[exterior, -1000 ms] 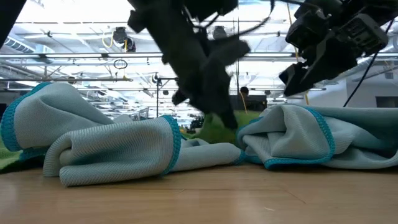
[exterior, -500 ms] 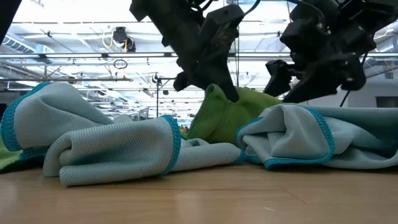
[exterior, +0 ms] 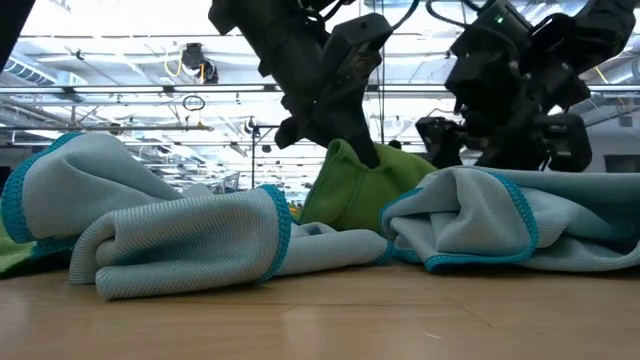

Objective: Fold microfiber towels
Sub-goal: Fold the top right green microfiber cloth

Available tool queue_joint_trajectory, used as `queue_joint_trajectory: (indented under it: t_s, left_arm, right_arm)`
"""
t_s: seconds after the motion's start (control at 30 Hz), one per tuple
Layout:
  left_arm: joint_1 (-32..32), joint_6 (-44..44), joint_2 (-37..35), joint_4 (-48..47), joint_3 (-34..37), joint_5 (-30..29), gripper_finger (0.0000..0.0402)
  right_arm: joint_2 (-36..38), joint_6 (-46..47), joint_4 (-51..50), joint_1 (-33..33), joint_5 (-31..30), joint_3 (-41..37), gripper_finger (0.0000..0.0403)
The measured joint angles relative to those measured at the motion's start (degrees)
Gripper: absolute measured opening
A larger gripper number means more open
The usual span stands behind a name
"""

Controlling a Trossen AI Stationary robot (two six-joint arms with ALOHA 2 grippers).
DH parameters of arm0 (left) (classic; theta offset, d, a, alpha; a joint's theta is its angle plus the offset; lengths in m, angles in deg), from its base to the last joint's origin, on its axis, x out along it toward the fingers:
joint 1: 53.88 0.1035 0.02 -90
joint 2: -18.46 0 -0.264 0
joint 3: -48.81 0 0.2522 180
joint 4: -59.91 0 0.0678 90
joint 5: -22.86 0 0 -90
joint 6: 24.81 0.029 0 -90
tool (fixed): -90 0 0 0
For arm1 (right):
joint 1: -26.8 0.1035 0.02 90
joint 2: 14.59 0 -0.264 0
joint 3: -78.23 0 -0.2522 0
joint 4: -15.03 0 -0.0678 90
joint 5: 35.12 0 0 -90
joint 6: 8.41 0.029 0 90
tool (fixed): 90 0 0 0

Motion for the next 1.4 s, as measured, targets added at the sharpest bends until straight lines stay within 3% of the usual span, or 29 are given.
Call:
queue_joint_trajectory:
  t_s: [0.13,0.27,0.37,0.5,0.6,0.83,0.93,1.13,1.3,1.4]
  left_arm:
    - [0.0,0.0,0.0,-0.2,0.0,0.0,0.001]
    - [0.0,-0.1,0.0,-0.2,0.0,0.0,0.001]
    - [-0.3,-1.3,0.0,-0.2,0.0,0.1,0.0019]
    - [-0.9,-2.2,0.0,1.4,0.0,4.6,0.0016]
    - [-1.2,-2.7,-0.1,1.8,0.0,5.5,0.0008]
    - [-0.4,-1.7,-0.1,-0.9,0.0,-5.1,0.0024]
    - [0.6,-1.7,-0.1,-3.2,-0.1,-6.0,0.0023]
    - [1.1,-2.7,-0.1,-4.3,-0.2,-3.2,0.0008]
    - [0.3,-3.7,-0.1,5.8,-0.1,11.8,0.0023]
    - [-0.9,-4.8,-0.1,8.2,-0.1,10.5,0.0015]
  right_arm:
    - [-2.4,0.4,-0.7,0.0,0.1,0.0,0.0173]
    - [-2.1,5.7,-1.9,0.0,0.7,0.0,0.0079]
    - [0.8,11.4,-4.1,0.0,5.1,0.0,0.0016]
    - [5.1,20.6,-7.0,0.0,11.8,0.0,0.0019]
    - [7.0,24.3,-7.0,0.0,13.3,0.1,0.0014]
    - [7.2,24.9,-6.7,-3.5,12.0,0.1,0.001]
    - [7.2,26.8,-6.6,-6.2,12.8,0.1,0.0013]
    - [7.2,36.8,-6.4,-10.8,24.5,0.1,0.0014]
    - [7.3,45.6,-6.8,-11.2,40.9,0.1,0.0015]
    - [7.3,47.4,-6.8,-11.1,44.0,0.1,0.0015]
